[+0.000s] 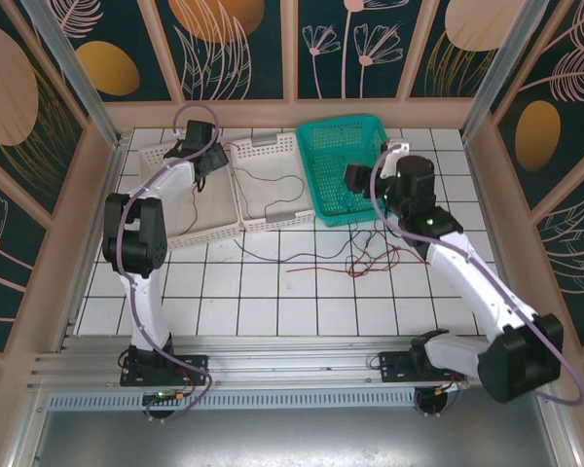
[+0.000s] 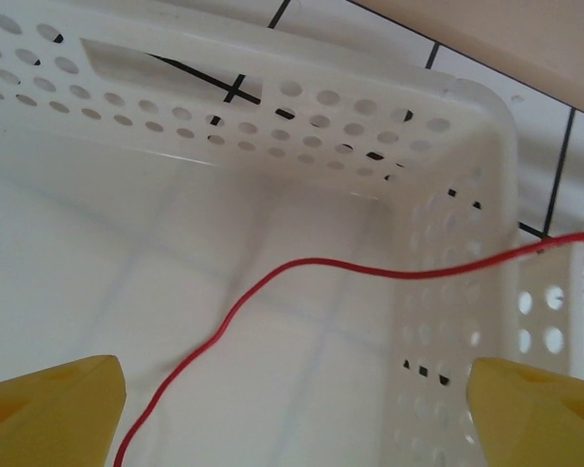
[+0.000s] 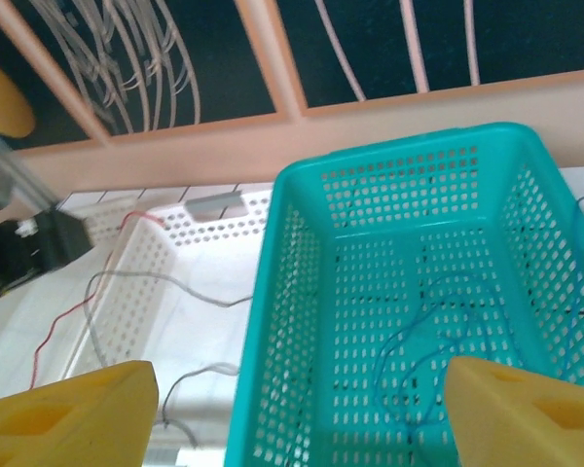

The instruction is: Untangle the cables

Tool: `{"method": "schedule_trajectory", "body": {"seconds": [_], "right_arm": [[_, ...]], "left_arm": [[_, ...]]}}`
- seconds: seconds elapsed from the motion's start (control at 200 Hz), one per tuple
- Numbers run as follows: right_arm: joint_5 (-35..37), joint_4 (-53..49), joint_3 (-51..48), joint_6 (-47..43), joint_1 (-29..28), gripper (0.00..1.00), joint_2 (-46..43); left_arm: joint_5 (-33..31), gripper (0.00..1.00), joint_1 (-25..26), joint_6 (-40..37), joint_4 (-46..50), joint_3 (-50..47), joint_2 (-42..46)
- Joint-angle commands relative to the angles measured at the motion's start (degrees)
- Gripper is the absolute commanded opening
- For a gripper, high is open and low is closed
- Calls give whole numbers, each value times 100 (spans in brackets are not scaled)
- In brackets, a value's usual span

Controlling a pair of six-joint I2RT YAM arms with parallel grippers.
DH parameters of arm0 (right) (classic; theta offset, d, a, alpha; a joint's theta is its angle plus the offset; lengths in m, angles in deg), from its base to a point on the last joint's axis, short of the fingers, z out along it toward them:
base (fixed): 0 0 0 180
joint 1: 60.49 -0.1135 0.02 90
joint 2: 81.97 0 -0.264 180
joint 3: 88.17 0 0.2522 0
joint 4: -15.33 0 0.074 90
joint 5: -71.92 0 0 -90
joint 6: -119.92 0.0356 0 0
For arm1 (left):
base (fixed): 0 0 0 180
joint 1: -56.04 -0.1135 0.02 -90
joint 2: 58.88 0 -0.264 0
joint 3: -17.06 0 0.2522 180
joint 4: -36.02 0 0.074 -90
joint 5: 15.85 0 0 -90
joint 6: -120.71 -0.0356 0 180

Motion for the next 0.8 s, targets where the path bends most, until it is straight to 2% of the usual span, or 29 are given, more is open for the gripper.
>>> {"method": "schedule_trajectory", "body": {"seconds": [0.0,0.275,0.596,0.796], "right_arm": [[209,88,-345,-72,-220,78,-557],[209,119,-813,-86,-541,78,-1226],[182,192,-891,-118,-684,78,-1228],[193,275,-830,-148,-779,78,-1146]], "left_arm": [[-2,88,-100,-182,76,145,-251],[73,82,-154,-249,-252,37,-491],[-34,79,-361,-179,-383,-133,-906],[-179,77,-374,-126,-195,118,-1100]]}}
